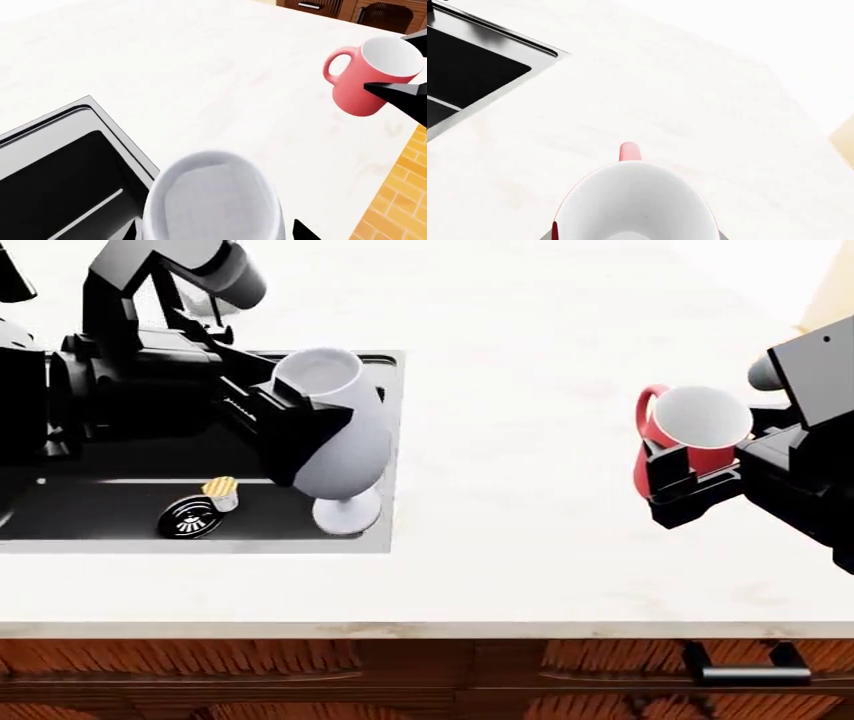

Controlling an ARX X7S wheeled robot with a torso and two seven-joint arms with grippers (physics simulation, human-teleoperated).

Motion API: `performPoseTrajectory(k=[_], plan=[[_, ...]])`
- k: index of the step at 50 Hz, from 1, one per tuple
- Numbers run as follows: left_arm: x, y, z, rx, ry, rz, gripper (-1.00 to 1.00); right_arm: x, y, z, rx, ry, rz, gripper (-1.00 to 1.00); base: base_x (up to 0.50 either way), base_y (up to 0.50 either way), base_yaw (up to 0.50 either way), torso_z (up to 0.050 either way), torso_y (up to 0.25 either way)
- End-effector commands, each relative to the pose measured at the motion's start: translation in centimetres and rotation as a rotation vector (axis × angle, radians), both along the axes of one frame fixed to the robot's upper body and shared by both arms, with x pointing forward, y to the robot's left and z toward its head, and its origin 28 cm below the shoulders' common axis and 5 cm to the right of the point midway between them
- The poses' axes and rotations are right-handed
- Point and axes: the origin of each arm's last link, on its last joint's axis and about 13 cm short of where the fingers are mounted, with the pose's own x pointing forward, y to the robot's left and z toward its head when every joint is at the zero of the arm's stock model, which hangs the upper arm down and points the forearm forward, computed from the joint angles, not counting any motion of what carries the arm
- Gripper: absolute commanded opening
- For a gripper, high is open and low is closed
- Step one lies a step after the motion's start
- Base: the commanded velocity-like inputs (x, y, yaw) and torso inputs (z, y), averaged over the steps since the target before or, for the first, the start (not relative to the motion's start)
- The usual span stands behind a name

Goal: Pick the mug and wine glass and place them in the sink. Then turn on the water.

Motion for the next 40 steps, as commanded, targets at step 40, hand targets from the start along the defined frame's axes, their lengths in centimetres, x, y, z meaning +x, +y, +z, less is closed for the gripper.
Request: performPoseTrajectory(k=[40], plan=[[0.12,0.27,-0.02,-0.013,-0.015,0.017,-1.0,-0.1,-0.15,0.04,-0.008,-0.011,-0.013,-1.0,0.0,0.5,0.0,0.001,0.001]])
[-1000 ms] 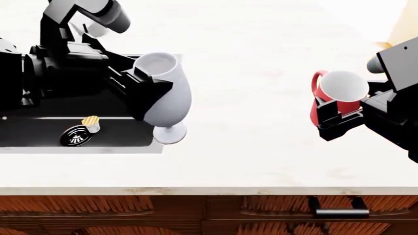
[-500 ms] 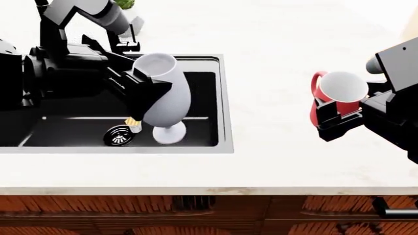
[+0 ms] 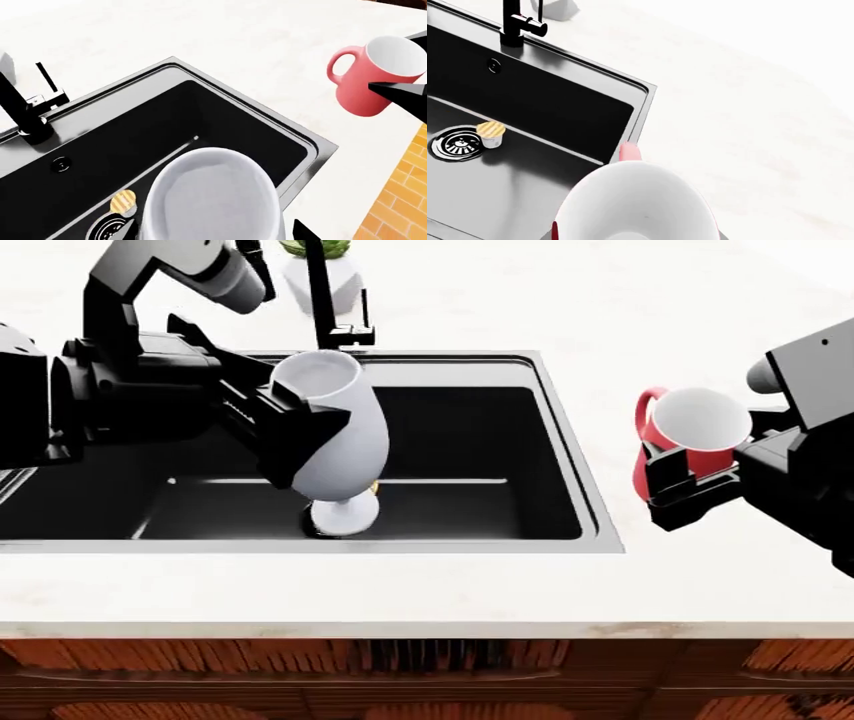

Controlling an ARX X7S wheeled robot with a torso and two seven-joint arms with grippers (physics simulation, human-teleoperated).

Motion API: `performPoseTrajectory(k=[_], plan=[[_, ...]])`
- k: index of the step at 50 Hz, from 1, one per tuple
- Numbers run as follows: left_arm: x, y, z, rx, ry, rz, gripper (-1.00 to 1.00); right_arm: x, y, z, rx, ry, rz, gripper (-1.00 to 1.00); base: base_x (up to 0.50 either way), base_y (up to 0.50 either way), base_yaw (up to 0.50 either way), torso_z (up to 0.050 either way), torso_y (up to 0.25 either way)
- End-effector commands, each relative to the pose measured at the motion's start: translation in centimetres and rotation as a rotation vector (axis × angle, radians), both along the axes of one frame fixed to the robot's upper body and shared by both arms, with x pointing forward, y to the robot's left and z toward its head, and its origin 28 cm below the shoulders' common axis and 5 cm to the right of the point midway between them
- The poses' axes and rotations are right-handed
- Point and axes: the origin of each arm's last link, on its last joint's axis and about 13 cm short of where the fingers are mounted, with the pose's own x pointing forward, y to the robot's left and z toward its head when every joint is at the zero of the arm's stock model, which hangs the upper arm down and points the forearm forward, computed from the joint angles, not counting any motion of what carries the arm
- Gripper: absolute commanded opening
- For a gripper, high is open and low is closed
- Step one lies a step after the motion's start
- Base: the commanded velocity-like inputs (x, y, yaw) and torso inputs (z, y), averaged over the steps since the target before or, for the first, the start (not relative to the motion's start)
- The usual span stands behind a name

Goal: Pick the mug and wine glass and place them in the sink. Then turn on the water.

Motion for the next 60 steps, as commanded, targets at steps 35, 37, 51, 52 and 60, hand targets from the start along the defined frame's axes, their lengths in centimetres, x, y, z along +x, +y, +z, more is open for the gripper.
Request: performPoseTrajectory(k=[35,37,51,52,60], plan=[[0.24,-0.02,0.14,-0.007,-0.016,0.013,-1.0,-0.19,-0.42,-0.14,-0.001,-0.013,-0.021,-1.0,0.0,0.5,0.0,0.0,0.001],[0.25,-0.03,0.15,-0.007,-0.016,0.013,-1.0,-0.21,-0.45,-0.13,0.0,-0.013,-0.023,-1.0,0.0,0.5,0.0,0.0,0.0],[0.46,0.02,0.05,-0.008,-0.017,0.019,-1.0,-0.22,-0.65,-0.23,0.017,-0.019,-0.047,-1.0,0.0,0.1,0.0,0.0,0.001],[0.47,0.03,0.03,-0.009,-0.017,0.019,-1.0,-0.24,-0.65,-0.22,0.016,-0.018,-0.046,-1.0,0.0,0.0,0.0,0.01,0.0],[0.45,0.04,0.0,-0.008,-0.017,0.019,-1.0,-0.23,-0.61,-0.34,0.016,-0.015,-0.046,-1.0,0.17,0.0,0.0,0.0,0.0]])
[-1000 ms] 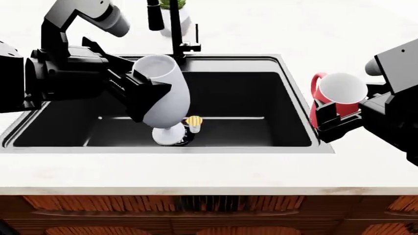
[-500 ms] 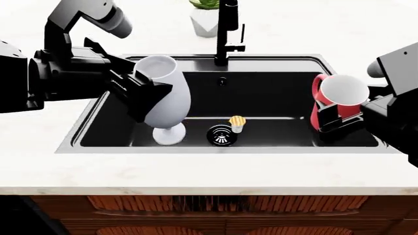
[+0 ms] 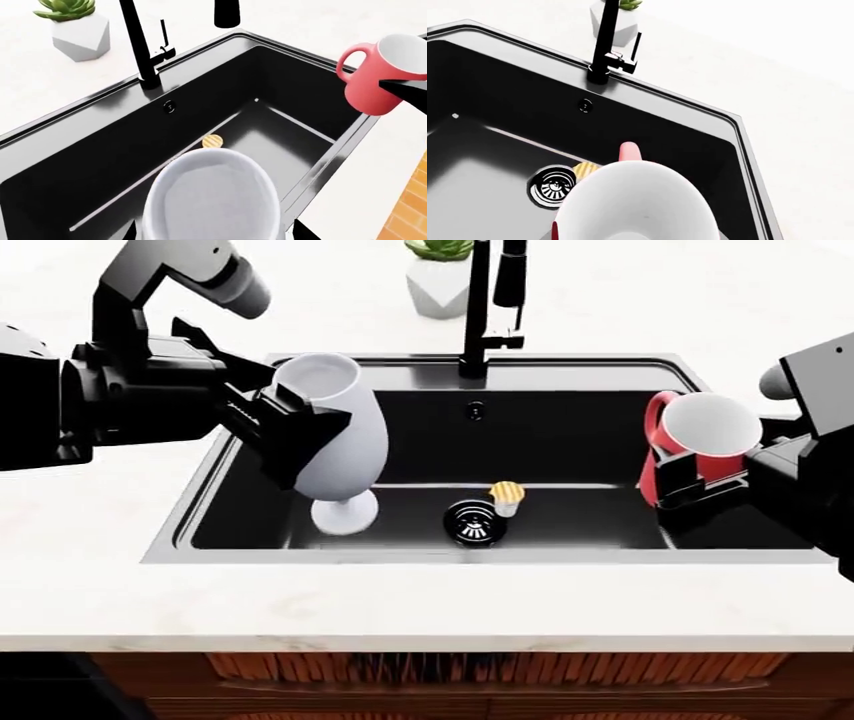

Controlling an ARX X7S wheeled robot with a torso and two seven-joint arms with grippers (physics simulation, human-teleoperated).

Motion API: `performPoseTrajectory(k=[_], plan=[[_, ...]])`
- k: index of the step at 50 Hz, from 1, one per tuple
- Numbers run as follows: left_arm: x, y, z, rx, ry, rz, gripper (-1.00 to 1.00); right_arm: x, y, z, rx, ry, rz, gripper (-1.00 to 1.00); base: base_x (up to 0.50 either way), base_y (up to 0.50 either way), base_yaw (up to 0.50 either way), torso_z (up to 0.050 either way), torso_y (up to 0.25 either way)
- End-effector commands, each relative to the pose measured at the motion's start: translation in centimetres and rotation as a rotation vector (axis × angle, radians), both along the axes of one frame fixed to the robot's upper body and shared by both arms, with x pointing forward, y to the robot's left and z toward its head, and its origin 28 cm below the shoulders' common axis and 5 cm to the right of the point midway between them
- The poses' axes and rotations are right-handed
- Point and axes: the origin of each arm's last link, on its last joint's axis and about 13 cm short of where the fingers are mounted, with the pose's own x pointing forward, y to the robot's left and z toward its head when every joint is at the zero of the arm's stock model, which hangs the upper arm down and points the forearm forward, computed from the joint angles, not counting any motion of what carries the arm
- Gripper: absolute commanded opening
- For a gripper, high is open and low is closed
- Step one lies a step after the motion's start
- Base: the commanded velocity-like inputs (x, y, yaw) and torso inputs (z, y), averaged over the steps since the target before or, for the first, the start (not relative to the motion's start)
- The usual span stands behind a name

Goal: Pick the mug and wine glass and place them in the sink. Then turn on the water.

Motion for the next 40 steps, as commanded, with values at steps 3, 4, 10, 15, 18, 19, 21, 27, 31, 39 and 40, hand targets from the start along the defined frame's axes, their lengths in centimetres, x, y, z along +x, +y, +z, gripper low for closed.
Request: performPoseTrajectory(k=[3,4,10,15,18,19,21,27,31,39,40], plan=[[-0.06,0.06,0.44,-0.012,-0.019,0.012,-1.0,0.05,-0.19,0.14,-0.006,-0.016,-0.016,-1.0,0.22,0.0,0.0,0.0,0.003],[-0.07,0.04,0.45,-0.012,-0.019,0.011,-1.0,0.02,-0.2,0.15,-0.006,-0.016,-0.016,-1.0,0.22,0.0,0.0,0.0,0.0],[-0.2,0.02,0.53,-0.011,-0.019,0.01,-1.0,-0.07,-0.24,0.18,-0.006,-0.016,-0.015,-1.0,0.23,0.0,0.0,0.0,0.002],[-0.29,0.02,0.6,-0.011,-0.02,0.01,-1.0,-0.02,-0.2,0.2,-0.005,-0.017,-0.013,-1.0,0.24,0.0,0.0,0.0,0.002],[-0.22,-0.02,0.57,-0.011,-0.02,0.009,-1.0,0.0,-0.22,0.19,-0.005,-0.017,-0.013,-1.0,0.24,0.0,0.0,0.0,0.0],[-0.2,-0.03,0.56,-0.01,-0.02,0.009,-1.0,0.0,-0.22,0.18,-0.005,-0.017,-0.012,-1.0,0.24,0.0,0.0,0.0,0.01],[-0.16,-0.04,0.53,-0.01,-0.02,0.009,-1.0,-0.02,-0.24,0.15,-0.005,-0.016,-0.013,-1.0,0.24,0.0,0.0,0.0,0.0],[-0.05,-0.01,0.42,-0.01,-0.019,0.01,-1.0,-0.02,-0.21,0.11,-0.006,-0.015,-0.012,-1.0,0.24,0.0,0.0,0.002,0.002],[0.05,0.01,0.33,-0.01,-0.019,0.01,-1.0,-0.03,-0.17,0.16,-0.007,-0.015,-0.011,-1.0,0.23,0.0,0.0,0.0,0.003],[0.05,0.02,0.24,-0.01,-0.018,0.011,-1.0,-0.09,-0.19,0.09,-0.006,-0.015,-0.012,-1.0,0.23,0.0,0.0,0.0,0.001],[0.04,0.02,0.24,-0.01,-0.018,0.011,-1.0,-0.1,-0.2,0.09,-0.006,-0.015,-0.012,-1.0,0.24,0.0,0.0,0.0,0.0]])
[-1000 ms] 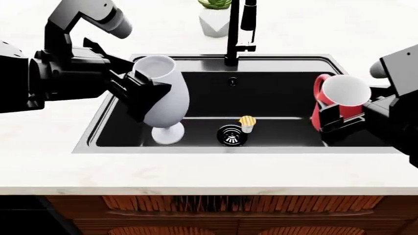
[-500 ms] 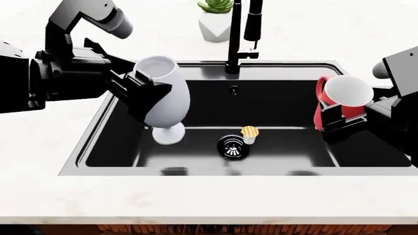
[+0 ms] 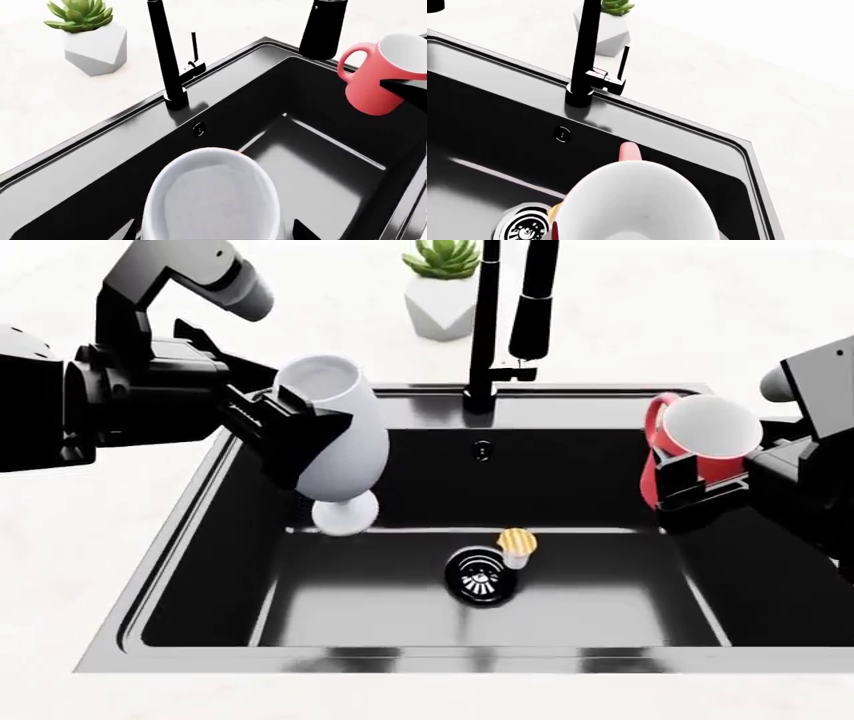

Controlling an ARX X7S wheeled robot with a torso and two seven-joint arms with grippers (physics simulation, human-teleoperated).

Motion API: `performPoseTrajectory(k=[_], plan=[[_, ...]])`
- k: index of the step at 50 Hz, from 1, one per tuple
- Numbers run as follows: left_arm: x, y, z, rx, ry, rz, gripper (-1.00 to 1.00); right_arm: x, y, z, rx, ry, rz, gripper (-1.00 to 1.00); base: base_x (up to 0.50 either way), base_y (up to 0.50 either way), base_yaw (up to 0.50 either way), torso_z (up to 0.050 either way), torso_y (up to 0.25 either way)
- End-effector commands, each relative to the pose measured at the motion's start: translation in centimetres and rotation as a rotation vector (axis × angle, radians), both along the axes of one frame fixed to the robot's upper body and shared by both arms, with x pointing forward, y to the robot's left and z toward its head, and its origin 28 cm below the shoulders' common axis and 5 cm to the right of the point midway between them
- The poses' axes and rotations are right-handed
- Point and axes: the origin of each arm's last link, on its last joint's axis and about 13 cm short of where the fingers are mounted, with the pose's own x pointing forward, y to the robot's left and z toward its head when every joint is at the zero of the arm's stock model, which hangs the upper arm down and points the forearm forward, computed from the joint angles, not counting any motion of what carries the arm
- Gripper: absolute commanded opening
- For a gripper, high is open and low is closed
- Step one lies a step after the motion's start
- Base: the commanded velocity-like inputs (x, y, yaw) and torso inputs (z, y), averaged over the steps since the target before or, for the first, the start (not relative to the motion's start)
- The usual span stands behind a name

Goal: Pick the mug and wine glass and place them in the sink. Then turn on the water.

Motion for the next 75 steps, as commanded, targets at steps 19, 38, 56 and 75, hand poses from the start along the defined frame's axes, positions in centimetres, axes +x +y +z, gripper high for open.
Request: performPoseTrajectory(k=[19,38,56,75], plan=[[-0.1,0.1,0.4,-0.009,-0.019,0.012,-1.0,-0.2,-0.2,0.2,-0.009,-0.016,-0.013,-1.0,0.24,0.0,0.0,0.001,0.002],[0.0,0.1,0.2,-0.009,-0.017,0.015,-1.0,0.0,-0.3,0.0,-0.002,-0.018,-0.017,-1.0,0.1,0.0,0.0,0.0,0.002],[0.9,-0.4,-2.6,0.003,0.006,0.032,-1.0,0.7,-0.3,-1.1,0.021,0.015,-0.026,-1.0,0.0,0.0,0.0,0.001,0.001],[2.0,-0.9,-5.5,0.012,0.063,0.044,-1.0,0.4,-0.4,-1.4,0.025,0.023,-0.029,-1.0,0.0,0.0,0.0,0.001,0.001]])
